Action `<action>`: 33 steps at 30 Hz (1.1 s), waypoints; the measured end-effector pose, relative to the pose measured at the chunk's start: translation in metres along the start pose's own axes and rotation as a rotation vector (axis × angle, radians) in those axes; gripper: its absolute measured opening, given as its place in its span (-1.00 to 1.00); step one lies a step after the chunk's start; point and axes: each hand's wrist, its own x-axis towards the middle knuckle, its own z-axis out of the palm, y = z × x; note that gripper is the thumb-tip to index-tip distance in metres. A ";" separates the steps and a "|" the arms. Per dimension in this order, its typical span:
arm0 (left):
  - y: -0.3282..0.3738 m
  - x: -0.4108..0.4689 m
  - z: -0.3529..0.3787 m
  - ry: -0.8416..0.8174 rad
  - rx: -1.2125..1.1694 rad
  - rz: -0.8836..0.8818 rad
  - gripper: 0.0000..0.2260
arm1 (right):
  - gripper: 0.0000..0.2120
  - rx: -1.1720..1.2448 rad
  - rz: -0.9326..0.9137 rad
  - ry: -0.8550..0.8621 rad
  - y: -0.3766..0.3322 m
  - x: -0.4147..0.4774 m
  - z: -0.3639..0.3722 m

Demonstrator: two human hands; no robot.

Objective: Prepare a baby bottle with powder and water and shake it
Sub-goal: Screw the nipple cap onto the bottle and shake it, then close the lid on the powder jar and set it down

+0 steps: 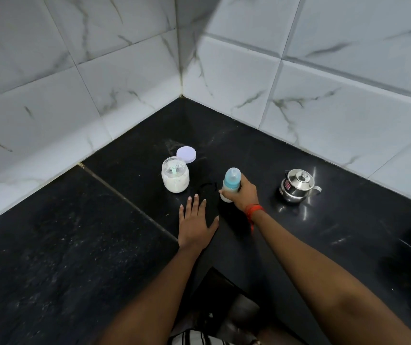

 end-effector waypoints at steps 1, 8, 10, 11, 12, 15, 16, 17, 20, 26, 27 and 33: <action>0.000 0.000 0.000 -0.001 0.001 -0.001 -0.30 | -0.41 0.000 0.002 -0.009 0.000 0.001 0.000; 0.000 -0.003 -0.001 0.020 -0.009 0.009 -0.31 | -0.36 -0.147 0.022 -0.349 0.011 0.025 -0.017; 0.001 -0.003 -0.002 0.016 -0.007 0.005 -0.30 | -0.28 -0.167 0.034 -0.336 0.020 0.029 -0.021; 0.001 -0.002 -0.002 0.012 -0.006 0.001 -0.30 | -0.25 -0.141 0.028 -0.318 0.024 0.030 -0.021; 0.001 -0.002 -0.003 0.010 -0.005 0.000 -0.30 | -0.25 -0.110 0.023 -0.303 0.024 0.028 -0.023; 0.002 -0.003 -0.005 0.010 -0.029 0.007 -0.31 | -0.36 -0.037 0.018 -0.245 0.027 0.023 -0.031; 0.002 -0.004 -0.006 0.011 -0.041 0.010 -0.31 | -0.43 -0.007 0.016 -0.192 0.029 0.022 -0.034; 0.002 -0.004 -0.006 0.011 -0.045 0.010 -0.31 | -0.49 0.027 0.019 -0.116 0.031 0.020 -0.037; 0.001 -0.002 -0.005 0.021 -0.115 0.006 -0.37 | -0.67 0.184 0.054 0.081 0.022 0.016 -0.052; -0.021 -0.009 -0.029 0.491 -0.722 -0.178 -0.71 | -0.77 0.312 -0.097 0.208 -0.044 0.011 -0.079; -0.027 -0.008 -0.035 0.522 -0.755 -0.235 -0.65 | -0.77 0.316 -0.127 0.209 -0.058 0.012 -0.078; -0.062 0.026 -0.068 0.439 -0.759 -0.294 -0.12 | -0.81 0.196 -0.355 0.077 -0.134 0.038 -0.051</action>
